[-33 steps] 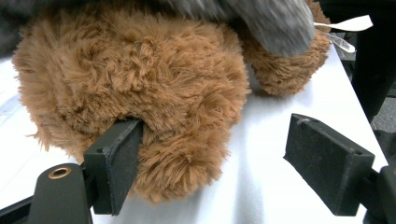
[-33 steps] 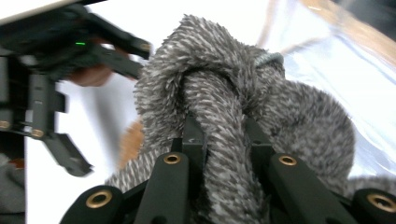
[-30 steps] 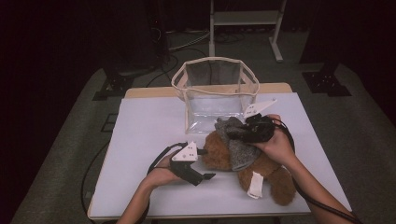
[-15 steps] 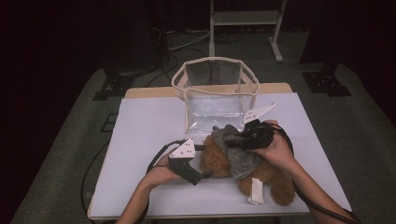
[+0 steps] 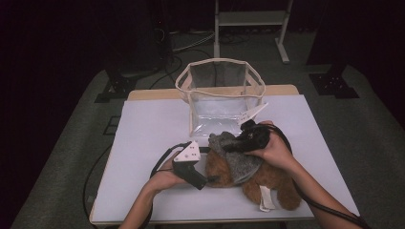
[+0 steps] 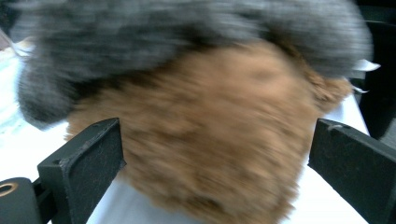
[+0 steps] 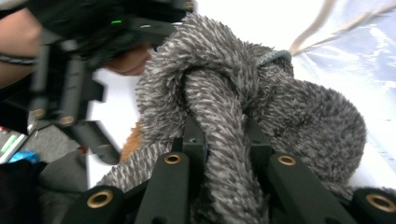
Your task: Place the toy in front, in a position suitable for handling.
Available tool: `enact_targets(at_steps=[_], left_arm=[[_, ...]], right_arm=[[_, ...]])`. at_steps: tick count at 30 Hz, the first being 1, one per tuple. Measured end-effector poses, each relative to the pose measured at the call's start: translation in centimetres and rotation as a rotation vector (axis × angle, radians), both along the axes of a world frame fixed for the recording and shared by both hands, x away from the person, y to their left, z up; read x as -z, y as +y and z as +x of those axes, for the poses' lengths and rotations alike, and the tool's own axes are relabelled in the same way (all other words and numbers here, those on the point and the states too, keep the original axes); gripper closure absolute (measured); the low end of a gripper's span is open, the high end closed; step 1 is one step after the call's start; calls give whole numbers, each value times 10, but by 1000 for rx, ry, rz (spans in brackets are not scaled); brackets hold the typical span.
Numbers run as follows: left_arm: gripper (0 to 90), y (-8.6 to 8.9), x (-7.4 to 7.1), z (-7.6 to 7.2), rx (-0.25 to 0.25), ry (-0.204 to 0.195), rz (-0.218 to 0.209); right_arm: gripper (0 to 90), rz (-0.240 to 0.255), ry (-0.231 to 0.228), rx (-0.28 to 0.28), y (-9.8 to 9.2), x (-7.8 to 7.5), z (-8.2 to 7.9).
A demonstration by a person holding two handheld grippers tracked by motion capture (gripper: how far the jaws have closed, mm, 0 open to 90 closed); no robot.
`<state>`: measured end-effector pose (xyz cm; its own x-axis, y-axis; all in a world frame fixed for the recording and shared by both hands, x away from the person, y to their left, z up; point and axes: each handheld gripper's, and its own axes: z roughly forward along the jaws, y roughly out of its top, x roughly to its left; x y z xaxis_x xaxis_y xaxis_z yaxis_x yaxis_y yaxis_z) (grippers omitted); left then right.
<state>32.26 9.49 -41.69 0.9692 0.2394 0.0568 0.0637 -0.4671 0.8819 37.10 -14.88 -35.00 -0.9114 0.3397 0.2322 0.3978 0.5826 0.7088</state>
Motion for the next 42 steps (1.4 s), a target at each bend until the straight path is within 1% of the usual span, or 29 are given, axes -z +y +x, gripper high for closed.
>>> enact_targets(at_steps=[2,4,5,7,9,10,11,12,13,14,16,17,18,19,20,21,22,23,25,26,28,31,32,33,35,37,38,40,42], left_arm=[[51,-3,2,-3,34,-2,23],[49,-6,4,-6,40,-22,48],[49,-6,4,-6,45,-16,52],[51,-4,3,-6,53,0,45],[50,-3,2,-5,67,-6,55],[50,-3,2,-5,67,-5,57],[50,-2,1,-4,67,-2,58],[50,-1,0,-4,66,-7,61],[50,0,-2,-3,58,-8,47],[50,1,-4,-3,56,-14,40],[50,1,-9,-3,43,-11,-9],[50,0,-10,-3,47,-8,-15],[50,-1,-11,-4,52,-9,-11],[50,-3,-10,-6,63,-14,4],[50,-4,-9,-7,66,-18,15],[50,-5,-8,-9,72,-26,26],[50,-6,-7,-10,79,-23,29],[51,-6,-8,-11,95,-32,43],[60,-6,-9,-13,113,-37,55],[59,-6,-10,-14,120,-31,54],[59,-6,-10,-15,137,-38,68],[58,-5,-9,-16,137,-34,88],[58,-4,-9,-16,134,-36,92],[58,-3,-8,-16,133,-37,85],[58,-3,-8,-16,132,-42,77],[58,-3,-8,-16,124,-50,76],[57,-4,-8,-16,119,-53,78],[57,-4,-8,-15,113,-55,81],[29,-5,-7,-15,104,-49,82]], right_arm=[[755,0,-12,-7,-2,-2,-7],[755,-1,-38,8,-9,-8,-10],[756,0,-38,17,-13,-11,-9],[755,2,-46,54,-24,-16,-6],[754,-6,-48,95,-38,-22,0],[754,-24,-57,113,-42,-23,1],[754,-30,-55,122,-45,-23,3],[754,-29,-41,121,-47,-21,5],[754,-36,-25,115,-47,-17,5],[753,-53,-15,104,-44,-13,4],[753,-76,7,68,-36,-4,-1],[754,-70,16,52,-31,1,-3],[754,-54,31,33,-28,3,-6],[754,-41,43,20,-25,3,-8],[753,-43,36,4,-22,2,-10],[752,-46,29,4,-21,0,-11],[752,-46,22,1,-20,-2,-10],[752,-46,25,2,-19,-3,-9],[752,-47,25,8,-15,-6,-4],[752,-50,29,1,-12,-6,0],[751,-67,44,-10,-2,-5,8],[748,-74,78,-23,16,2,16],[748,-79,76,-29,19,3,17],[748,-77,75,-28,20,3,17],[748,-74,79,-27,17,3,17],[748,-71,74,-20,8,0,15],[748,-67,68,-12,1,-1,14],[746,-44,52,15,-19,-6,12],[746,-24,37,41,-36,-10,10]])
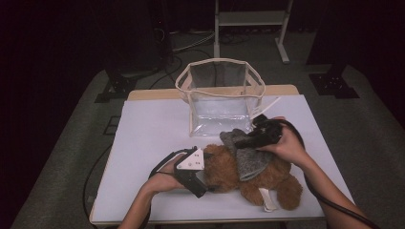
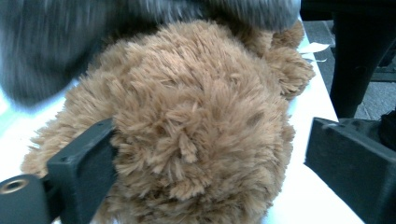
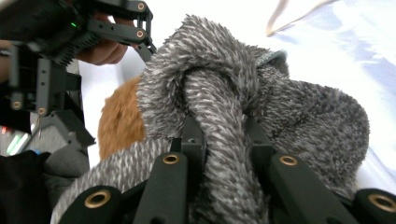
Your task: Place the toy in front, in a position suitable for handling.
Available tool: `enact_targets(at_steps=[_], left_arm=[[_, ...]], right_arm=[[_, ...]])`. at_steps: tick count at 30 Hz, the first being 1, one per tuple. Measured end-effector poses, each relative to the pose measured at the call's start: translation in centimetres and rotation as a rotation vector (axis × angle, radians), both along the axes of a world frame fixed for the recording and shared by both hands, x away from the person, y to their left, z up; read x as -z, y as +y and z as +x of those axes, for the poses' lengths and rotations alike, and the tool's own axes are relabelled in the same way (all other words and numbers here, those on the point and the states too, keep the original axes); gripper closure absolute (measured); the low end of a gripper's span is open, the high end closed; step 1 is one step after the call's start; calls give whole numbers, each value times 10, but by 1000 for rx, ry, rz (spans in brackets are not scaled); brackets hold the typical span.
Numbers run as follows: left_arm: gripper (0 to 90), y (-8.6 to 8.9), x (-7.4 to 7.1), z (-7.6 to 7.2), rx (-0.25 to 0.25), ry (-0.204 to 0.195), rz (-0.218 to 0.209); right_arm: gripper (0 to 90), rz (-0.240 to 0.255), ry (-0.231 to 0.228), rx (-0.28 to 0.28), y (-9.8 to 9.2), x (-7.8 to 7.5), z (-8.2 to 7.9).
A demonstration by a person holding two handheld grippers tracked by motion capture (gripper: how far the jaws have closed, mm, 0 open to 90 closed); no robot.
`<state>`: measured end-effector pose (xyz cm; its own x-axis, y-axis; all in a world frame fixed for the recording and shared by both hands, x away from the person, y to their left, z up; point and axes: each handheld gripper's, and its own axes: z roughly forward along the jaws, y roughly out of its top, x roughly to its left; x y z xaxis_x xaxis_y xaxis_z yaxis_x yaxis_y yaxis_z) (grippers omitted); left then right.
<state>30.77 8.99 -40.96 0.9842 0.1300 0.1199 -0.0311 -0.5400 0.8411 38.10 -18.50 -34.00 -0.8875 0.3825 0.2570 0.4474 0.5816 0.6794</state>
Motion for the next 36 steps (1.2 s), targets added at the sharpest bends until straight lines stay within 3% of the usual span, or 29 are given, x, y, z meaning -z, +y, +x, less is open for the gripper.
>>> enact_targets(at_steps=[8,12,16,21,24,28,31,33,36], left_arm=[[22,-1,0,2,-8,12,-3],[21,-1,0,3,-12,16,-4],[21,-1,-1,3,-12,16,0],[22,0,-2,4,-8,14,6],[22,2,-4,5,-13,21,1],[22,4,-12,8,-38,37,-35],[22,1,-18,10,-50,27,-52],[22,-3,-19,11,-51,28,-48],[35,-8,-14,11,-38,38,6]], right_arm=[[747,50,-52,123,-67,-28,-9],[746,56,-83,153,-86,-42,-14],[746,53,-91,149,-92,-47,-18],[746,16,-44,122,-80,-22,-14],[745,13,6,85,-64,3,-10],[747,64,37,46,-42,23,-18],[748,81,30,17,-30,31,-29],[747,91,2,18,-30,32,-37],[743,117,6,27,-39,31,-42]])
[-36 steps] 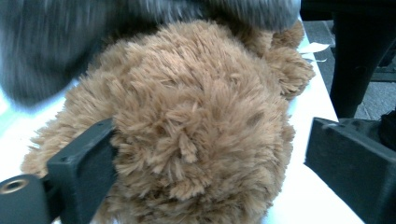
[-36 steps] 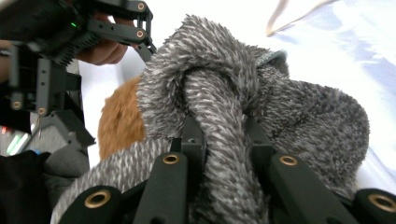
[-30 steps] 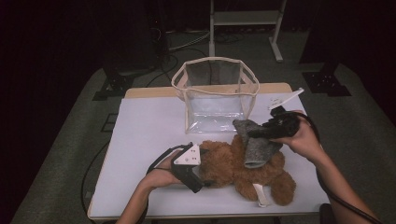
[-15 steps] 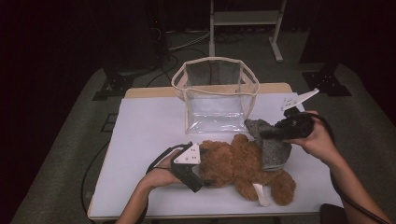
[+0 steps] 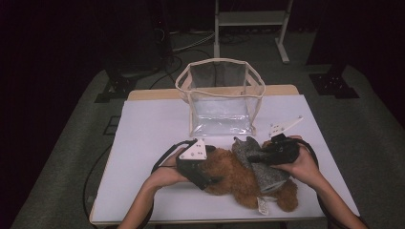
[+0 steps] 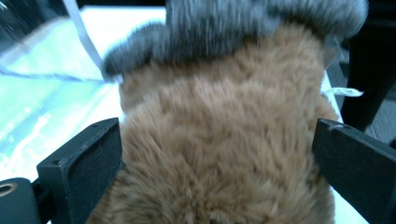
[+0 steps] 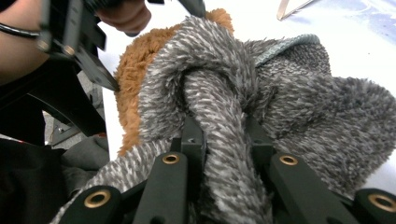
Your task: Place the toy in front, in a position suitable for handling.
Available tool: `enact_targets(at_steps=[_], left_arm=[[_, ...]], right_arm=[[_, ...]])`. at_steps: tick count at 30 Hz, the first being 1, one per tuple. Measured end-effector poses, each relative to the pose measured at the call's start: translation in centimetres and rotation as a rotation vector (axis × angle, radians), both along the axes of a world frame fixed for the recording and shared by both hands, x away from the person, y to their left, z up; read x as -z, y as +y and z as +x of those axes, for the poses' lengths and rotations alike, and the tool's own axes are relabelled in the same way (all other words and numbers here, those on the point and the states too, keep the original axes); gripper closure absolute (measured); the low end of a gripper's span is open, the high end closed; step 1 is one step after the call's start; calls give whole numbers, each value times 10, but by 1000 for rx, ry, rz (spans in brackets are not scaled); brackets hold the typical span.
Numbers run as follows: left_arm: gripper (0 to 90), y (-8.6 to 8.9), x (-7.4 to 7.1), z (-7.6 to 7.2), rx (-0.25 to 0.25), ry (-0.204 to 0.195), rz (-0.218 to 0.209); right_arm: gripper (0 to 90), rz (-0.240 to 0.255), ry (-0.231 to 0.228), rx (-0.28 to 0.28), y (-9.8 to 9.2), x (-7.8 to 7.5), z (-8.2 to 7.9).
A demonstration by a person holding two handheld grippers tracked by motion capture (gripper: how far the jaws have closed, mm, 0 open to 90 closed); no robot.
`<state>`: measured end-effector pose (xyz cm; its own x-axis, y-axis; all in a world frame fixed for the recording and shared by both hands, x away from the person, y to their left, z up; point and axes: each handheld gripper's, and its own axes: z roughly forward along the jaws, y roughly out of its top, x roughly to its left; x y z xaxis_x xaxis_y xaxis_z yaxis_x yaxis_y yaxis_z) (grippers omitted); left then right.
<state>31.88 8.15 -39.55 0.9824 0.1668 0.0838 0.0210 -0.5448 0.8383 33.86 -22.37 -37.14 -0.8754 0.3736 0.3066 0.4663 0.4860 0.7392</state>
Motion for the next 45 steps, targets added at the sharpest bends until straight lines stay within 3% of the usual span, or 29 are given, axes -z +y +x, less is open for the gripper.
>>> enact_targets(at_steps=[3,8,11,13,16,20,25,27,30,37,41,43,45], left_arm=[[27,-3,6,-3,12,-21,17],[25,-1,5,0,-7,-9,8],[23,-1,4,0,-21,1,-5],[23,-1,2,2,-35,13,-24],[23,0,0,5,-51,25,-44],[0,-2,-4,7,-54,35,-54],[0,-4,-8,9,-71,41,-69],[0,-5,-6,11,-80,62,-61],[0,-7,3,11,-44,122,-16],[0,-11,7,4,-6,76,26],[0,-7,6,3,-4,67,27],[0,-5,3,3,7,64,25],[0,-4,1,4,8,67,15]], right_arm=[[739,-1,-32,17,-8,-9,-1],[724,3,-92,27,-3,-25,1],[722,-10,-84,10,5,-19,2],[721,-27,-75,1,12,-7,1],[725,3,-64,9,13,3,-5],[729,12,-86,16,10,6,-19],[728,1,-103,5,11,4,-25],[728,1,-99,6,11,4,-24],[729,1,-96,0,11,3,-23],[741,-5,-121,29,12,-18,-5],[739,-18,-86,34,15,-9,4],[736,-16,-59,20,18,5,0],[738,-2,-59,26,17,9,-5]])
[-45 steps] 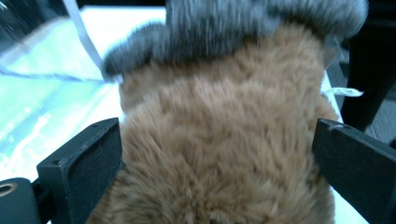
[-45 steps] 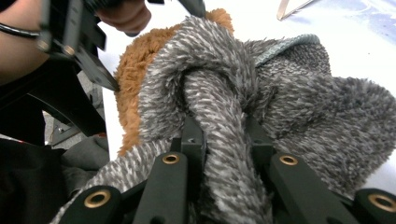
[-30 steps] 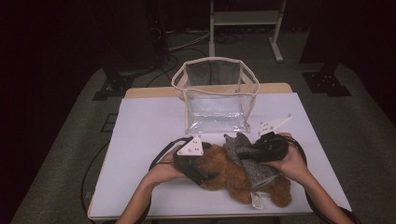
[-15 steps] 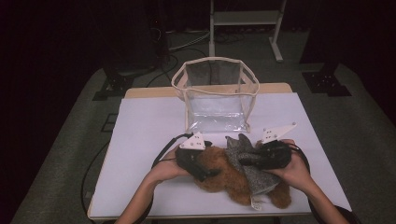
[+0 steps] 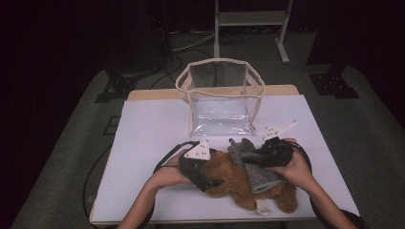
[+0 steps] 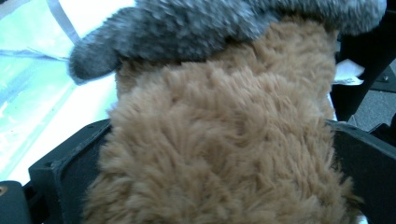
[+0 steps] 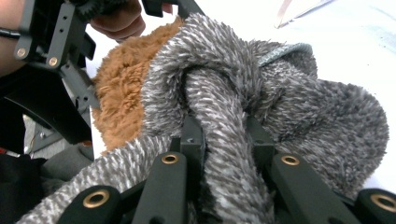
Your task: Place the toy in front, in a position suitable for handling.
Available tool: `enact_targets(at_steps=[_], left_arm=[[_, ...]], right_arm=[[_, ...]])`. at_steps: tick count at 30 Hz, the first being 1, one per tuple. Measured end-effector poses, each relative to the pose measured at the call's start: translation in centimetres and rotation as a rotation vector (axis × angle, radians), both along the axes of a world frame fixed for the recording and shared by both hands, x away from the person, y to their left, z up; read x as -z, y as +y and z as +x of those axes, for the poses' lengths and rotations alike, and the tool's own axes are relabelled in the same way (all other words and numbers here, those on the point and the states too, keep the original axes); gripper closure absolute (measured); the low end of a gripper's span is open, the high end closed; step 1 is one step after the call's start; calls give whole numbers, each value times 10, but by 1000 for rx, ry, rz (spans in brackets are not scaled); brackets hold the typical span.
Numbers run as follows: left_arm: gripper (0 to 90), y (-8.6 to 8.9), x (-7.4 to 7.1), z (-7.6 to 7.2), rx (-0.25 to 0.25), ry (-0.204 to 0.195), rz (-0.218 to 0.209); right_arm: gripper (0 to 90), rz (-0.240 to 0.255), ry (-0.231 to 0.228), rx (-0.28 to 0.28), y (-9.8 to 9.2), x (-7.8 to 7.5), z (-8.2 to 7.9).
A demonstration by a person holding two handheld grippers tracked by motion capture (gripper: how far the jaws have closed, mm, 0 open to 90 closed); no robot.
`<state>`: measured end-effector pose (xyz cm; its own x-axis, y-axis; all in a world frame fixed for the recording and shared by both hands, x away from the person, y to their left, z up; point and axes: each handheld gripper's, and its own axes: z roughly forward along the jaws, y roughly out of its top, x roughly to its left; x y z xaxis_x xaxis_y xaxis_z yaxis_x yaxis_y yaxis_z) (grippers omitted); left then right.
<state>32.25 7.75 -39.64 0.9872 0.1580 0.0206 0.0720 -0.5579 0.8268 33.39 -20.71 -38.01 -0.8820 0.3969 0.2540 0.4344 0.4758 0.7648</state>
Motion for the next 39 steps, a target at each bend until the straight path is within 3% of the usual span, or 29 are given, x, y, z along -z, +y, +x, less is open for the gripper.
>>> enact_targets(at_steps=[5,10,13,14,15,17,21,23,26,28,30,35,39], left_arm=[[0,3,-10,1,-20,6,-59],[0,5,-10,2,-30,22,-51],[1,3,-3,2,8,94,-21],[10,2,0,0,44,122,-8],[48,0,2,-3,66,110,3],[30,-1,3,-6,65,84,20],[30,1,4,-7,63,85,20],[30,2,4,-8,64,83,18],[29,4,3,-9,67,69,21],[24,6,2,-8,61,66,27],[15,7,2,-7,50,75,15],[14,12,4,-9,55,82,6],[13,16,7,-10,49,124,-8]], right_arm=[[743,6,-43,11,-2,2,-20],[745,-11,-90,-1,2,-1,-35],[744,-12,-95,-14,3,-3,-41],[744,-8,-92,-19,3,-4,-41],[743,-6,-92,-26,2,-7,-41],[741,-3,-97,-27,0,-13,-38],[738,-3,-123,8,-5,-24,-27],[737,0,-127,32,-7,-23,-23],[728,0,-95,39,-9,-16,-18],[730,-20,-77,32,-8,-6,-20],[736,-6,-65,46,-8,3,-24],[747,11,-77,45,-12,5,-37],[752,-5,-104,37,-11,3,-46]])
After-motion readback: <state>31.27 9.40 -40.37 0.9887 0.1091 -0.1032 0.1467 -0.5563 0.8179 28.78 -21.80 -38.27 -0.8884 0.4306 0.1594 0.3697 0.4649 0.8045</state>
